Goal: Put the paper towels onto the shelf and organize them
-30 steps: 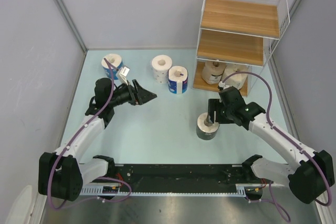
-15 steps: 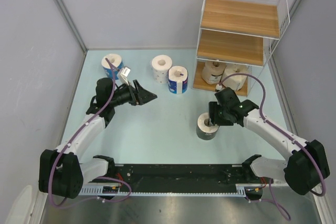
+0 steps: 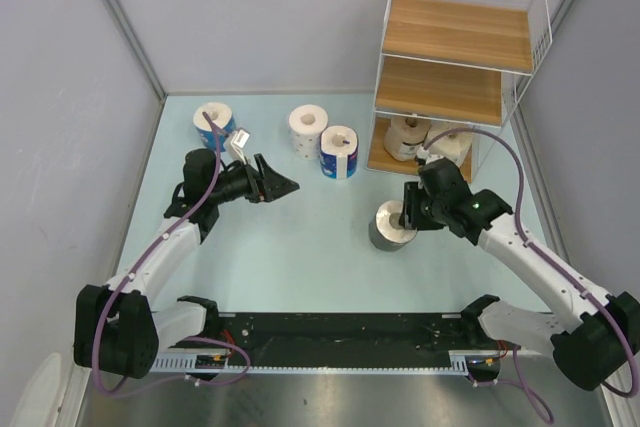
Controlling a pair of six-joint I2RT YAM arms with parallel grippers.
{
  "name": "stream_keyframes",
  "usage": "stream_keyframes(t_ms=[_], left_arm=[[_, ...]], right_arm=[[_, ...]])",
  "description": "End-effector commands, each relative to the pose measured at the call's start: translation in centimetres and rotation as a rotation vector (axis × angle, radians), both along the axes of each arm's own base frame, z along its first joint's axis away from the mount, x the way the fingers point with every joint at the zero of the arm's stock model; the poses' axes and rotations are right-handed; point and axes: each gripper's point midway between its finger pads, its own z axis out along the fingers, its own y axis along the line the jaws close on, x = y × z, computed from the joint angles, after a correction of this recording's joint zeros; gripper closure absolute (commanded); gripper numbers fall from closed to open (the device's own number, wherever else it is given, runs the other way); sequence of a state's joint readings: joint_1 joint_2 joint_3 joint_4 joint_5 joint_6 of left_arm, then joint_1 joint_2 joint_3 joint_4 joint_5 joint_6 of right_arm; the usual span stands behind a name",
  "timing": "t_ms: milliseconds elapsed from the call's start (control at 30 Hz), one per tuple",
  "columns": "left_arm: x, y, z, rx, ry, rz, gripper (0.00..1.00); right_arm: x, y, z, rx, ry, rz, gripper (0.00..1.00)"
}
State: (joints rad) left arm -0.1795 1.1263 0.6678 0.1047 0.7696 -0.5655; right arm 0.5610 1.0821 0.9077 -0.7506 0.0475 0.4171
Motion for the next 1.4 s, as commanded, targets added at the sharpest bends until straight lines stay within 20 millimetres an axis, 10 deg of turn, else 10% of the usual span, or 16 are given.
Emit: stream_keyframes(t_ms=[0, 600, 967, 1367], left_arm=[[0.6, 0.2, 1.1, 0.008, -0.052, 0.003, 0.19], [0.7, 3.2, 1.0, 0.19, -0.108, 0.129, 0.18], [1.2, 4.2, 1.3, 0.194, -0.137, 0.199, 0.16], [1.1, 4.1, 1.2, 0.184, -0.126, 0.188, 0.14]], right_arm=[[3.0, 0.3, 8.2, 0.065, -0.26, -0.013, 0.67], [13.7, -4.7, 24.6, 0.027, -0.8, -0.304, 0.73], [17.4, -8.0, 26.6, -0.014, -0.914, -0.474, 0.73], [20.0, -7.2, 27.4, 0.027, -0.977, -0.462, 0.73]])
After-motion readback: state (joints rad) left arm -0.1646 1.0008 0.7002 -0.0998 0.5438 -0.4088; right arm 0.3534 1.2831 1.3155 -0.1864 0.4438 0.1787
